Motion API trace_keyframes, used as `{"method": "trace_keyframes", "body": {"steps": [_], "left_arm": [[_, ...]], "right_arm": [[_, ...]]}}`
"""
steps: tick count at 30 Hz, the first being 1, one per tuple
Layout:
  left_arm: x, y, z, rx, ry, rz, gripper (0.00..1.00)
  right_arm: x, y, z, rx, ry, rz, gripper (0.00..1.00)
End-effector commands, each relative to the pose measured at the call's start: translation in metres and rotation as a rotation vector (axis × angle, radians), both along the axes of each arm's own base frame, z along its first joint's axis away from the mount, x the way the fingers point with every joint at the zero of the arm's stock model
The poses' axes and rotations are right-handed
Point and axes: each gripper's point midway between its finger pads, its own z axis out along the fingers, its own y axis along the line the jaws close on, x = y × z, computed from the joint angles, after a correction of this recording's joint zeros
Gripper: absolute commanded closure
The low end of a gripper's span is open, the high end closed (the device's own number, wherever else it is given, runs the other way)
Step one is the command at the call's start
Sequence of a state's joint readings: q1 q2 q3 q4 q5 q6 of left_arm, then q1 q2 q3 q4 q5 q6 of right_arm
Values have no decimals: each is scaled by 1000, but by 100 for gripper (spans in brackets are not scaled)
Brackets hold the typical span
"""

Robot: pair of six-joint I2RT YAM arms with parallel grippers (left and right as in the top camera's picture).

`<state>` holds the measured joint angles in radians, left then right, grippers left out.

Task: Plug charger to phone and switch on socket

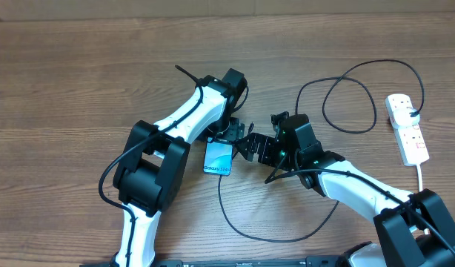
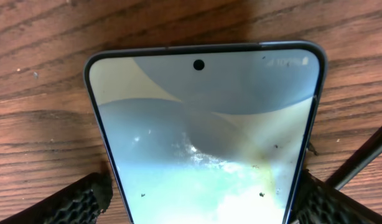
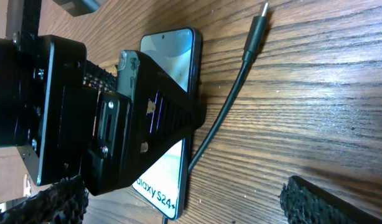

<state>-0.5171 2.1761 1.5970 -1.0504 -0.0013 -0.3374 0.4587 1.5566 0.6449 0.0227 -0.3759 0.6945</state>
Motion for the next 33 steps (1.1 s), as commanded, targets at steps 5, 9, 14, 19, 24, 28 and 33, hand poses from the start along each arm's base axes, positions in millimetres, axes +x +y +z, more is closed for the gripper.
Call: {"method": "trace_keyframes", "body": {"steps": [5, 9, 14, 19, 24, 28, 33], "left_arm": [[-25, 3, -16, 41, 87, -9, 21], [-32, 7, -23, 55, 105, 50, 20], [-37, 9, -31, 54, 111, 76, 16], [-38, 9, -31, 52, 114, 75, 12], [-39, 8, -31, 45, 118, 75, 17], [-43, 0, -30, -18, 155, 37, 20], [-51, -16, -26, -155, 224, 2, 22]], "right_arm": [[17, -10, 10, -17, -52, -64, 0], [17, -10, 10, -17, -52, -64, 0], [17, -10, 9, -17, -52, -63, 0], [15, -10, 8, -20, -45, -62, 0], [13, -9, 7, -19, -35, -56, 0], [8, -4, 8, 5, -18, -26, 0], [-3, 10, 5, 8, -4, 14, 0]]}}
